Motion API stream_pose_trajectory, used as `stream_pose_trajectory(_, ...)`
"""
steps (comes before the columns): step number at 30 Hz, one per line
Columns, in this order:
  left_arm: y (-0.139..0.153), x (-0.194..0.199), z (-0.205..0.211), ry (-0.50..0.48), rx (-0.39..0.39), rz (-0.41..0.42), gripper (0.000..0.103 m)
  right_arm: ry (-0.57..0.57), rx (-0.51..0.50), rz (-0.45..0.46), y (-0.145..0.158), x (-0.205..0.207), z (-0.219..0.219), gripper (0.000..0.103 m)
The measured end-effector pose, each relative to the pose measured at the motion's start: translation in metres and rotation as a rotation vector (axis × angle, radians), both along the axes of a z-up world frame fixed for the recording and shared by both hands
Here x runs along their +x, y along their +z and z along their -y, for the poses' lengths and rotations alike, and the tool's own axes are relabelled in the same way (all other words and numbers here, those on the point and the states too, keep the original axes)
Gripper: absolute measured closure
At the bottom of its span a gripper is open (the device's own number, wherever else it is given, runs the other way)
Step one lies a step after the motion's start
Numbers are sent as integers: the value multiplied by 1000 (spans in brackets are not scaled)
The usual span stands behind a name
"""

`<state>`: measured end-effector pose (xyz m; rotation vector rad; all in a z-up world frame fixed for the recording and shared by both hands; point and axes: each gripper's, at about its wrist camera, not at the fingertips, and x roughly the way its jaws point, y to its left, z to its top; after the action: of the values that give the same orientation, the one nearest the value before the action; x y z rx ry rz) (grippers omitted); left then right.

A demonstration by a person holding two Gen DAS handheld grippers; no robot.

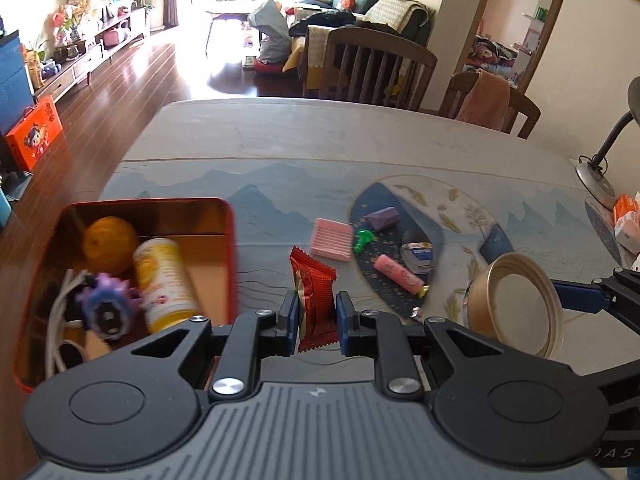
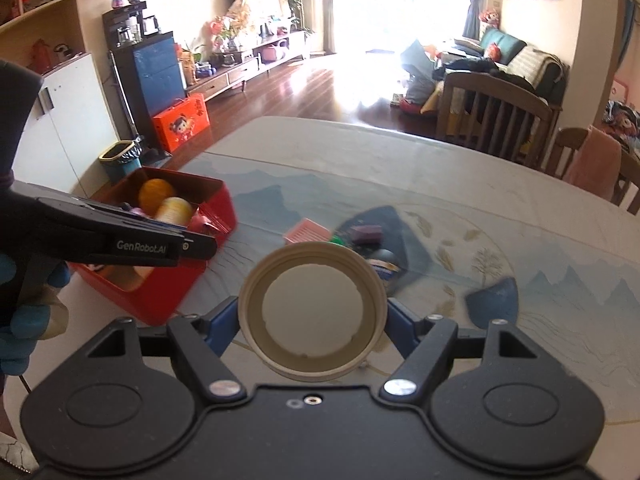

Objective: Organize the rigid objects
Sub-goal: 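Carry the tape roll and snack packet to the red tin, lowering the packet inside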

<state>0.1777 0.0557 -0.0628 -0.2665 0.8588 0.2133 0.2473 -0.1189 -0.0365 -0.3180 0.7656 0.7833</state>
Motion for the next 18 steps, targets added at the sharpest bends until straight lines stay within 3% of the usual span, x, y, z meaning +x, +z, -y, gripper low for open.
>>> stream_pose_trajectory(18,5,-56,-77,51,-1,2,84,37,25,23,8,-40,-76,27)
